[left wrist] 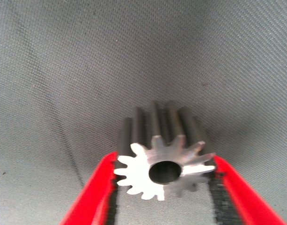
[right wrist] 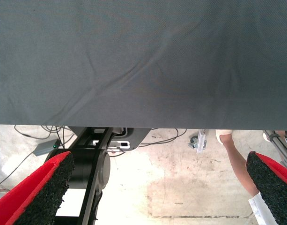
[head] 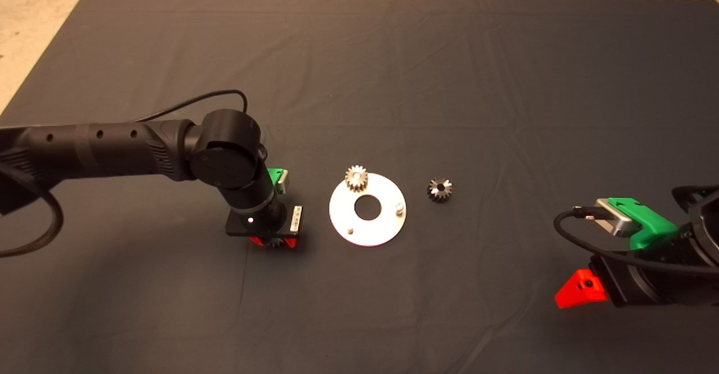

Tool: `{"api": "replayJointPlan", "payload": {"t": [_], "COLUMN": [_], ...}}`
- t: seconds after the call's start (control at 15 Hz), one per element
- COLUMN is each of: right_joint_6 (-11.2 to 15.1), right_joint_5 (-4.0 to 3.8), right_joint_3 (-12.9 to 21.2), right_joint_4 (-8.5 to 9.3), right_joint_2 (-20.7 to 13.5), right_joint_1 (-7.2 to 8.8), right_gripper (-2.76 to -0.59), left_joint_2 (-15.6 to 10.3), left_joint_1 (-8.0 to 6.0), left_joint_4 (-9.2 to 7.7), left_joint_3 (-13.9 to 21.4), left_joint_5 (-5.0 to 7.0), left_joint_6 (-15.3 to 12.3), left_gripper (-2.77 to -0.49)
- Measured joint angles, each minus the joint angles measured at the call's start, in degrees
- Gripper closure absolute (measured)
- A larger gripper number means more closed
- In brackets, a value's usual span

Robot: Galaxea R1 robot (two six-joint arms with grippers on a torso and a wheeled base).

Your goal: Install three planetary gears onto the carrier pins

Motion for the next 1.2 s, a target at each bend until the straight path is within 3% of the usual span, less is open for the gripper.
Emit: {"api": "replayJointPlan", "payload": {"t": [1.07, 1.2], "right_joint_6": [0.00, 0.00], "right_joint_5": [0.00, 0.02], "right_joint_3": [0.00, 0.00], "right_joint_4": [-0.01, -0.01], "right_joint_2": [-0.01, 0.00], "right_joint_1": [0.00, 0.01], "right_gripper": [-2.75, -2.75], "left_joint_2": [-0.11, 0.30], "left_joint_1": [-0.12, -0.15], "left_joint_4": [-0.28, -0.24], "left_joint_3": [-0.62, -0.63], "left_joint_5": [-0.19, 0.27], "left_joint_6": [0.00, -0.01], "left_gripper": [-0.90, -0.90]}}
